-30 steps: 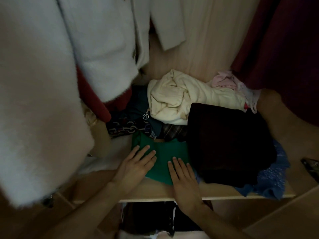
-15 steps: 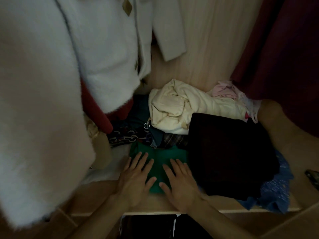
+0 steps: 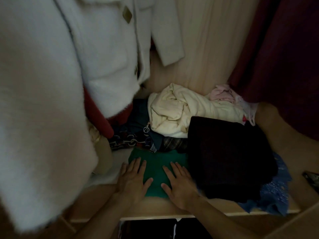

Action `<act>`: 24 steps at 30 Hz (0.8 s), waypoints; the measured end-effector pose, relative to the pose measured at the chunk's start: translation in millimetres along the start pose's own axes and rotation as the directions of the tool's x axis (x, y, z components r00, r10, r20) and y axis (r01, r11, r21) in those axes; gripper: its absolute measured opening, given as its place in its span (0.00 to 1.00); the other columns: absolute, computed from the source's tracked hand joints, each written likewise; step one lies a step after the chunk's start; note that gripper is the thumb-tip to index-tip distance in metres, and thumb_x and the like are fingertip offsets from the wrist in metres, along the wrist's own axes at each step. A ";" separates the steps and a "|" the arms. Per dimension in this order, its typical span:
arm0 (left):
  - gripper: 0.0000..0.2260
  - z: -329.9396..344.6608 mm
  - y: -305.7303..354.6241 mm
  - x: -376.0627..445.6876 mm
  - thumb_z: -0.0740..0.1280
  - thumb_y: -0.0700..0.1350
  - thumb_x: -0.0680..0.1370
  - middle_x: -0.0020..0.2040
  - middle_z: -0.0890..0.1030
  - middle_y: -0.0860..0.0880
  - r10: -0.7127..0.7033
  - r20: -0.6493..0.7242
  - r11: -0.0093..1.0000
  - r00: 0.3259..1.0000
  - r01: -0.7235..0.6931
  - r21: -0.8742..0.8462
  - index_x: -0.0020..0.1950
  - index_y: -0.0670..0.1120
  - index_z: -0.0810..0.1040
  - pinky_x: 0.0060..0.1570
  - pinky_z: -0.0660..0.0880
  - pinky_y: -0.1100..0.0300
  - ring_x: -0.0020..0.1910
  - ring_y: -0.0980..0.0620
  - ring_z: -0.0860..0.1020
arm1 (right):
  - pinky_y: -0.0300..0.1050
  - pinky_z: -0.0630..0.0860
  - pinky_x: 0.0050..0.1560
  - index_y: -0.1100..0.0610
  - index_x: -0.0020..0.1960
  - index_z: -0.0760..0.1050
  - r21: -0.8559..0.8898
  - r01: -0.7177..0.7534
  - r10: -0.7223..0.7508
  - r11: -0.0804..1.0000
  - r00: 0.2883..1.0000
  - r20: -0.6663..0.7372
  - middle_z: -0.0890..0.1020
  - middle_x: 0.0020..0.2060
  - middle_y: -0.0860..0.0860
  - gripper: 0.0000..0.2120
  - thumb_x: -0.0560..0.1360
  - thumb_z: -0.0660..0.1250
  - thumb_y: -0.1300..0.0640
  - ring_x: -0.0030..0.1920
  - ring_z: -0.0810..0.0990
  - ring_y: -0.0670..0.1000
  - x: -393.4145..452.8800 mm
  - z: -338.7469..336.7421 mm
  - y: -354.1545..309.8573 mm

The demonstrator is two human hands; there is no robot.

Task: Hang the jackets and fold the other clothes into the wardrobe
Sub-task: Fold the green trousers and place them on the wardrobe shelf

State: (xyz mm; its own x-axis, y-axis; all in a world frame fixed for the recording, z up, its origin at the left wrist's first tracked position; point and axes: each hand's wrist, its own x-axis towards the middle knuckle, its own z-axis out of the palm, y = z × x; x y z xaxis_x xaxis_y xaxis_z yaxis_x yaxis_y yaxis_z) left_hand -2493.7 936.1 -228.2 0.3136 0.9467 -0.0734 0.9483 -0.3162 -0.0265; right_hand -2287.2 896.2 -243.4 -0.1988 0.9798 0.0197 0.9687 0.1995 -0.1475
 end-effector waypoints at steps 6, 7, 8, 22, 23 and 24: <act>0.47 -7.6 -2.9 -3.9 0.28 0.69 0.65 0.82 0.45 0.50 0.003 -0.025 0.998 1.000 -0.005 -0.070 0.82 0.51 0.45 0.78 0.42 0.44 0.81 0.50 0.45 | 0.50 0.38 0.76 0.49 0.81 0.44 -0.038 0.013 -0.012 0.999 0.999 0.043 0.47 0.80 0.55 0.42 0.73 0.30 0.29 0.80 0.44 0.56 -9.3 -14.6 -9.6; 0.47 -11.1 -2.6 -6.7 0.29 0.69 0.65 0.82 0.46 0.50 0.008 -0.032 0.995 0.999 -0.011 -0.095 0.82 0.52 0.47 0.78 0.43 0.45 0.81 0.50 0.45 | 0.49 0.39 0.77 0.50 0.81 0.46 -0.036 0.021 -0.020 0.999 0.999 0.030 0.48 0.80 0.55 0.41 0.75 0.33 0.29 0.80 0.45 0.56 -12.3 -17.7 -11.5; 0.47 -13.9 -2.2 -10.4 0.29 0.69 0.65 0.82 0.47 0.50 0.011 -0.047 0.992 0.999 -0.016 -0.124 0.82 0.52 0.48 0.78 0.44 0.46 0.81 0.49 0.46 | 0.48 0.40 0.76 0.50 0.81 0.47 -0.027 0.029 -0.028 0.999 0.999 0.016 0.48 0.80 0.55 0.40 0.74 0.36 0.31 0.80 0.46 0.56 -15.9 -21.3 -14.1; 0.38 -32.3 4.1 -67.4 0.41 0.67 0.73 0.78 0.65 0.49 -0.004 -0.199 0.931 0.980 -0.069 -0.358 0.75 0.52 0.69 0.74 0.60 0.52 0.76 0.48 0.62 | 0.47 0.65 0.72 0.52 0.75 0.64 0.057 0.150 -0.130 0.987 0.956 -0.264 0.69 0.71 0.49 0.27 0.81 0.53 0.41 0.73 0.63 0.49 -76.7 -64.9 -33.4; 0.40 -37.2 5.8 -71.9 0.40 0.68 0.72 0.77 0.66 0.49 -0.012 -0.210 0.925 0.978 -0.068 -0.373 0.74 0.52 0.70 0.73 0.61 0.52 0.75 0.47 0.64 | 0.47 0.65 0.71 0.52 0.76 0.63 0.064 0.152 -0.130 0.986 0.955 -0.268 0.68 0.71 0.49 0.27 0.81 0.52 0.41 0.73 0.62 0.49 -82.3 -69.0 -30.8; 0.40 -42.2 7.7 -76.1 0.40 0.68 0.71 0.76 0.67 0.49 -0.021 -0.224 0.922 0.974 -0.068 -0.382 0.73 0.51 0.72 0.72 0.63 0.53 0.74 0.47 0.65 | 0.46 0.64 0.72 0.52 0.76 0.62 0.062 0.157 -0.135 0.986 0.954 -0.267 0.67 0.72 0.49 0.28 0.81 0.52 0.40 0.74 0.61 0.48 -88.6 -72.6 -28.1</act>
State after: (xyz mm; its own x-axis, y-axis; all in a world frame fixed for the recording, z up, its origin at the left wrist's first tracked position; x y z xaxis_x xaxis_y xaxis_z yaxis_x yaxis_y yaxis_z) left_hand -2508.1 864.2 -180.8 0.2967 0.9428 0.1521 0.8710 -0.3324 0.3617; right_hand -2286.0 804.5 -169.2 -0.2805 0.9108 0.3028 0.9145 0.3494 -0.2039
